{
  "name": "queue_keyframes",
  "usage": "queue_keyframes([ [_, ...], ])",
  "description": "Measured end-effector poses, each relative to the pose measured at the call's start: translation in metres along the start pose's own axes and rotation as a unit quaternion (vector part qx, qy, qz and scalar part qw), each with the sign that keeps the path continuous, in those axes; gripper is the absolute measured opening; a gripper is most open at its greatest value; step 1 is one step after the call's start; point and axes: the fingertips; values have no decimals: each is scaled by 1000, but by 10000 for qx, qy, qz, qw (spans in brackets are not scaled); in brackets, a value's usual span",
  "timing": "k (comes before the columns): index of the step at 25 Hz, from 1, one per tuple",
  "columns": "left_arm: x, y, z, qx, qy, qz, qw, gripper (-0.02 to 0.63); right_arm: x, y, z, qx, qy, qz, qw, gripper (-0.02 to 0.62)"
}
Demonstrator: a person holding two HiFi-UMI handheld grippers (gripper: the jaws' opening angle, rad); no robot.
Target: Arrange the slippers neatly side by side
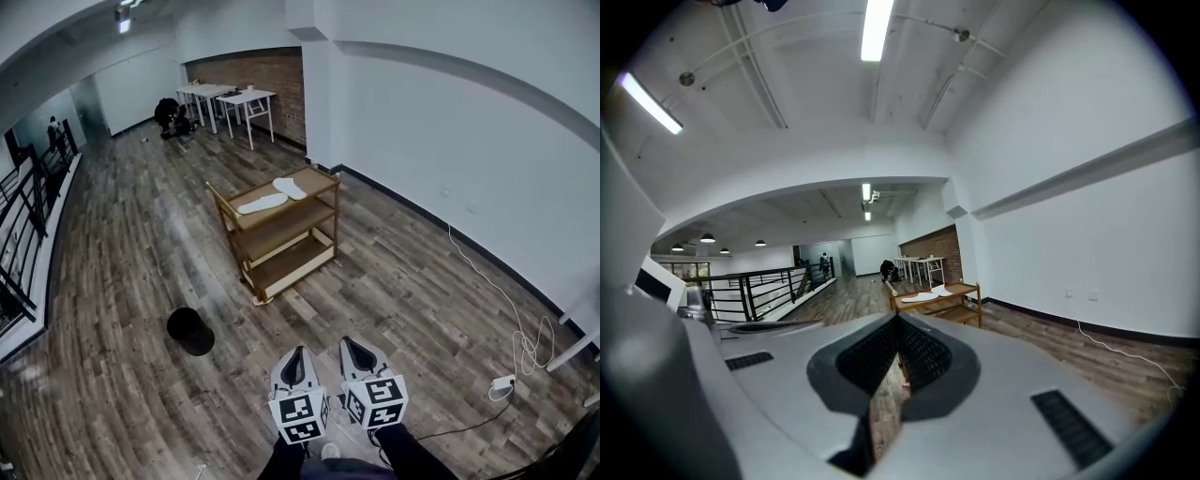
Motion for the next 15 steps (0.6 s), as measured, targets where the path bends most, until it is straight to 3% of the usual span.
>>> queue_keyframes([
  [15, 46, -73, 10, 95, 1, -55, 9999, 0, -1, -86, 10, 118, -70, -28, 9999, -2],
])
Point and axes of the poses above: the fingertips, and each gripper's own axes: y backward along the fingers, x to its left, z out of its top, and after that the axes turned 14 degrees about -z, right-handed
